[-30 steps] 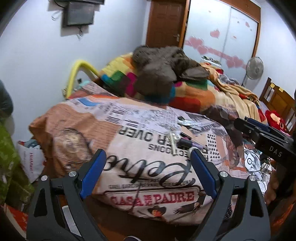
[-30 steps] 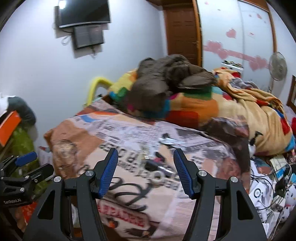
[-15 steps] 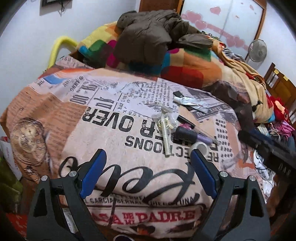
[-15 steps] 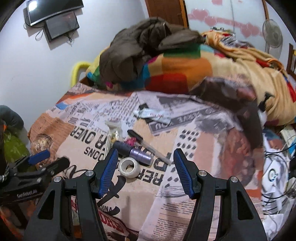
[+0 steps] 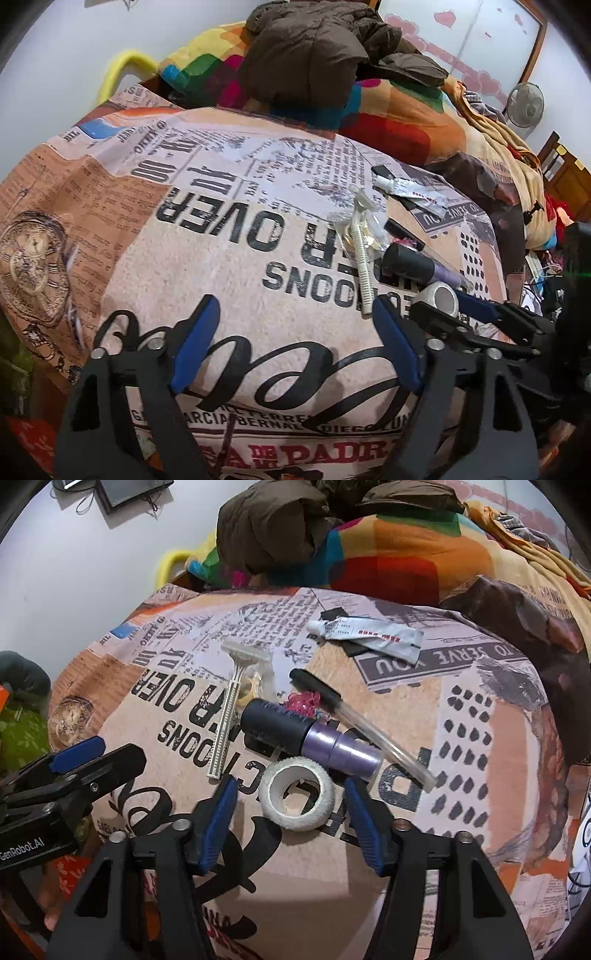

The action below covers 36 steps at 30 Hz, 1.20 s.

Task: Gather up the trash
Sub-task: 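Grasp the white razor with the left tool while the right tool grasps the tape roll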

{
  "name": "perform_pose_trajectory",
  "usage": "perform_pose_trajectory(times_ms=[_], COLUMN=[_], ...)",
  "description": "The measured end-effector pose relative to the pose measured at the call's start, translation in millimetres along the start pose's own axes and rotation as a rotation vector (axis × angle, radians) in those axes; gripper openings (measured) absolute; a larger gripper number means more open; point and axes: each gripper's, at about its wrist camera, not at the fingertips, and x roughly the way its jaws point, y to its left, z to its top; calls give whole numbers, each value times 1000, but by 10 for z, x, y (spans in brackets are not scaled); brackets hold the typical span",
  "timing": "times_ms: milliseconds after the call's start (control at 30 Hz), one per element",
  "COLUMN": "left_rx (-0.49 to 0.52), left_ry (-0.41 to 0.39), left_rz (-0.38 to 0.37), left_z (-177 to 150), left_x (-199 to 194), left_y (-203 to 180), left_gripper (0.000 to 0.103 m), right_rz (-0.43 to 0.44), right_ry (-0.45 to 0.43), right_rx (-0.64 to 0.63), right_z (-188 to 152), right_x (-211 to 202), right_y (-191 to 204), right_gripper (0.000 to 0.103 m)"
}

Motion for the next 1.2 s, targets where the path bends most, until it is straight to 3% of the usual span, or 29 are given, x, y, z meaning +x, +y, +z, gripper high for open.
perform_pose_trajectory(times_ms=[33,167,333,500,800,933,1200], left_rx=[3,34,45,6,20,58,95], left_ry=[6,13,26,53,62,51,10], left_rz=[-9,-29,-49,-86,-41,-14,-14], left_z=[6,49,190,393,447,431,396], left_x=[22,100,256,483,699,698,478], left_y=[-15,-149,-300,-344,-469,-527,-570], left_gripper=[74,60,35,25,18,8,8], right_rz=[-18,7,16,23,45,47,42], right_ry=[-9,-25,-106,-108,-127,-133,-148], right_rx=[-11,-17,10,69,130,134,128], right_z=[-5,-7,69,92,143,147,156], right_x=[-11,-80,-342,-368,-384,-394,-434], right_y=[12,-23,-168,-376,-482,-485,-450], right_gripper=[37,37,37,37,37,37,37])
